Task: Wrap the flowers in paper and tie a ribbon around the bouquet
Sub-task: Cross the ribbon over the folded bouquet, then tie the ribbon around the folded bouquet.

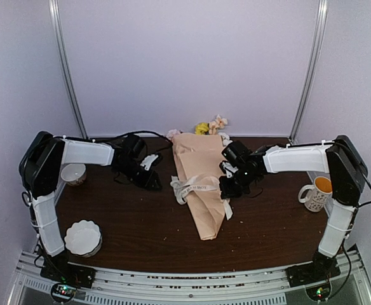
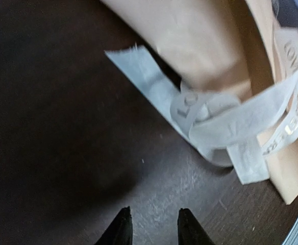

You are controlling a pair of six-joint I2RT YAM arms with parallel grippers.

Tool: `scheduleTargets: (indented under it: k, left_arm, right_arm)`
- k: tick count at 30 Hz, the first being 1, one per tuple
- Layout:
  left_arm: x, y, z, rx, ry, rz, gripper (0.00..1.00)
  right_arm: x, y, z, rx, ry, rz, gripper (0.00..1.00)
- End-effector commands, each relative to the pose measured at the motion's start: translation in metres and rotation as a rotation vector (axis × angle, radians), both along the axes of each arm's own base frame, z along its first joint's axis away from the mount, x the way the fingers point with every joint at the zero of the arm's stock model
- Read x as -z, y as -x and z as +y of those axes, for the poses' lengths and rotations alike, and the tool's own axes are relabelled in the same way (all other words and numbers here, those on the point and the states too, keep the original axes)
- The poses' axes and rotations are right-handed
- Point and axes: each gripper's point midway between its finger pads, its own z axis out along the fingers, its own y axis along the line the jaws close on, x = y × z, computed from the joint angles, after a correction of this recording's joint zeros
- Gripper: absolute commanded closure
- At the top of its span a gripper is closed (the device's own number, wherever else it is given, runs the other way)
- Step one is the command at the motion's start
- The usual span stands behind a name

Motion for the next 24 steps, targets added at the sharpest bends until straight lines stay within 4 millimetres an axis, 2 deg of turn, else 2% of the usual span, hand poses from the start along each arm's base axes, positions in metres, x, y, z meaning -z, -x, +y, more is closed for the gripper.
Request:
scheduleTargets:
  k: [1,5,9,13,17,24]
  left_arm:
    - [0.005,0.016,-0.003,0.080,-0.119,-0.030,0.65]
    - [0.020,0.034,-0.011,0.222,-0.219,-0.081,0.58]
    - [0.026,0.044,-0.030,0.418,-0.375,-0.274,0.53]
    - [0.026,0.026,-0.041,0.426,-0.424,-0.360,0.53]
    - [0.019,0.026,-0.061,0.464,-0.336,-0.386,0.52]
    - [0.025,0.014,-0.061,0.522,-0.393,-0.481,0.51]
  right_arm:
    - [-0.006,-0.006,0.008,-0.026,-0.008,-0.013,1.00]
    - [-0.009,-0.007,0.009,-0.028,-0.014,-0.021,1.00]
    - [-0.009,-0.006,0.010,-0.030,-0.022,-0.016,1.00]
    - [-0.010,-0.006,0.010,-0.028,-0.027,-0.018,1.00]
    - [-0.012,-0.005,0.008,-0.013,-0.049,-0.021,1.00]
    - [-0.010,-0.005,0.009,-0.012,-0.064,-0.012,1.00]
